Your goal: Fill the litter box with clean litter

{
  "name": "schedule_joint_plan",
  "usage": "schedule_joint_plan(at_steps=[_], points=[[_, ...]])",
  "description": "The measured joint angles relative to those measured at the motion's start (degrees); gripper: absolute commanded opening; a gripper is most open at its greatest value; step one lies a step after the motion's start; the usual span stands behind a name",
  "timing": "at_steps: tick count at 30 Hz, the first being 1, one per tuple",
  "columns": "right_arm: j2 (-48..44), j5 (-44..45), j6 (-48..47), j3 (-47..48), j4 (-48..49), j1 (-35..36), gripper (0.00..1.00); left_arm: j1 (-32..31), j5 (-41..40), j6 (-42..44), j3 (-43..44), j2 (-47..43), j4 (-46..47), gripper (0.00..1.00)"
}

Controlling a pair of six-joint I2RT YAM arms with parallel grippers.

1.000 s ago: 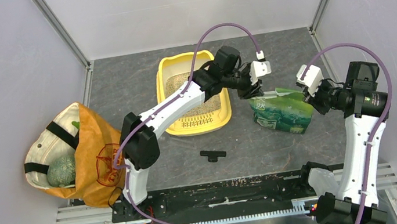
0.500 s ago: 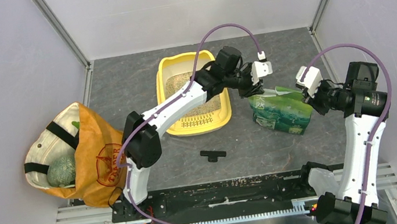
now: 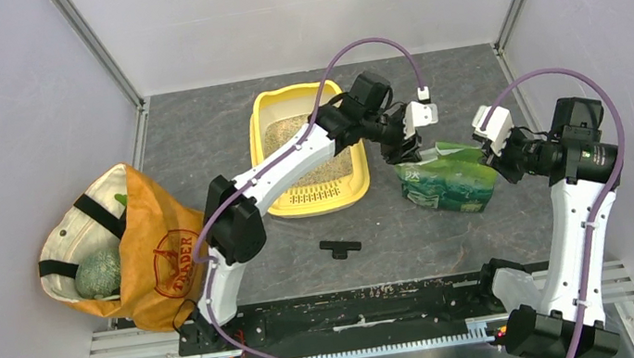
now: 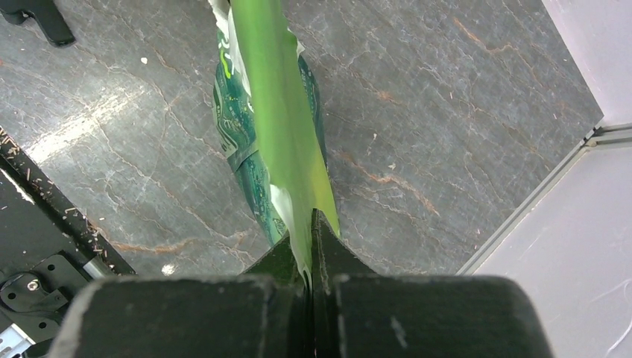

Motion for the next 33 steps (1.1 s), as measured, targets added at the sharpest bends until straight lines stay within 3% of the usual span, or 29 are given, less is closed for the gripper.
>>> schedule_joint_plan(at_steps=[9,21,24,29,33], points=[[0.02,-0.9,-1.27,-0.22,-0.02,0.0,0.0,-0.48,-0.11,-3.78,7.61,5.81,-4.98,0.66],[-0.07,-1.03,-1.42,-0.46,0.15,0.0,0.0,-1.6,-19.98,-27.54,3.54,2.1,-4.26,0.77],[-0.07,-1.05,-1.42,-0.46,0.17,0.0,0.0,-1.6,-22.51,-32.2,3.39,1.09,-5.92,0.75],[-0.07,-1.22,-1.42,-0.46,0.15,0.02,0.0,-1.62,-24.59,-37.99,4.26,0.61,-10.08,0.62],[-0.07,-1.36,-1.4,-0.46,0.15,0.0,0.0,-1.79,-26.36,-41.92,6.91,0.63,-15.23,0.6]])
